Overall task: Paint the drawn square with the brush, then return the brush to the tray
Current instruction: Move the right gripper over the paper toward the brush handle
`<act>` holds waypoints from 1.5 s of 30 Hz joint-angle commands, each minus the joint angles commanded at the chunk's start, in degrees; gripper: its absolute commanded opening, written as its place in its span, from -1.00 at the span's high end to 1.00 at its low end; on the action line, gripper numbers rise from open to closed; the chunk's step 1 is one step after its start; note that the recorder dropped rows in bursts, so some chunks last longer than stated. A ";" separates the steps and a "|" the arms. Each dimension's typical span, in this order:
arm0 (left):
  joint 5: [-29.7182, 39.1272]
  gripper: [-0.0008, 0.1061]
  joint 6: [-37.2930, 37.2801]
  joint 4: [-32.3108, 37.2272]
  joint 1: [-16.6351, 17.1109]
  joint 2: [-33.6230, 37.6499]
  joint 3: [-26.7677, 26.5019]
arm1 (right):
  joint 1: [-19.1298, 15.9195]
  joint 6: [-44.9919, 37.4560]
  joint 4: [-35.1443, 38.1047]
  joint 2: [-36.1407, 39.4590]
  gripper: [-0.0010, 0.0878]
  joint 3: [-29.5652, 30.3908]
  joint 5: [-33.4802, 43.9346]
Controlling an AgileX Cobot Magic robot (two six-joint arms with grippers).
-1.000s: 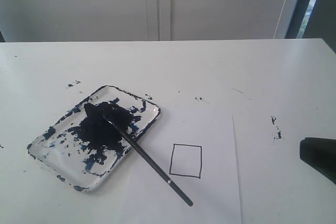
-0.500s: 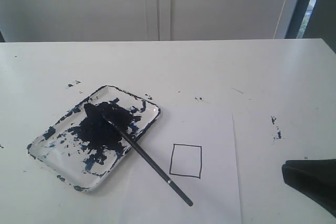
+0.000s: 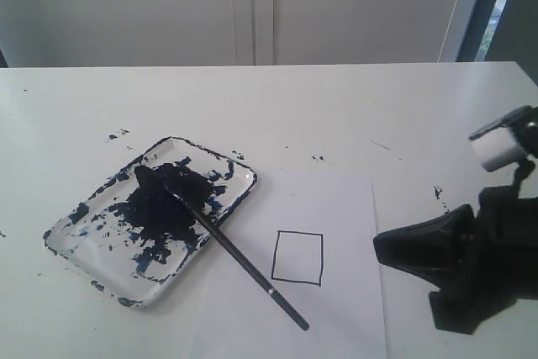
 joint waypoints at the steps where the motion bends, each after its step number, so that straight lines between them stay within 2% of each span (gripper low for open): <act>1: 0.00 0.99 0.00 0.00 0.00 0.00 0.00 | 1.32 -0.73 0.68 0.78 0.98 -0.24 -3.28; 5: 0.11 0.99 0.00 0.00 0.00 0.00 0.00 | 7.65 -1.00 1.34 3.68 0.98 -3.01 -13.75; 10: 0.01 0.99 0.00 0.00 0.00 0.00 0.24 | 15.39 -0.89 1.34 6.31 0.98 -7.51 -18.59; 14: 0.01 0.99 0.00 0.00 0.00 0.00 0.24 | 22.14 -0.89 1.17 8.12 0.98 -9.84 -26.91; 19: 0.00 0.99 -0.10 0.00 0.00 0.00 0.24 | 27.50 -0.89 0.34 10.70 0.98 -10.69 -33.86; 23: -0.20 0.99 0.00 0.66 0.00 0.00 0.24 | 28.77 -0.14 0.34 13.50 0.98 -10.69 -33.12; 28: -0.67 0.99 0.00 3.97 0.17 0.00 0.24 | 28.75 0.17 0.34 13.81 0.98 -10.69 -32.71; 32: 1.90 0.99 0.00 3.97 0.17 0.00 0.24 | 28.75 0.17 0.34 13.75 0.98 -10.69 -33.69; 45: 2.01 0.99 0.00 3.97 0.17 0.00 0.24 | 28.75 1.35 0.47 13.75 0.98 -10.96 -33.23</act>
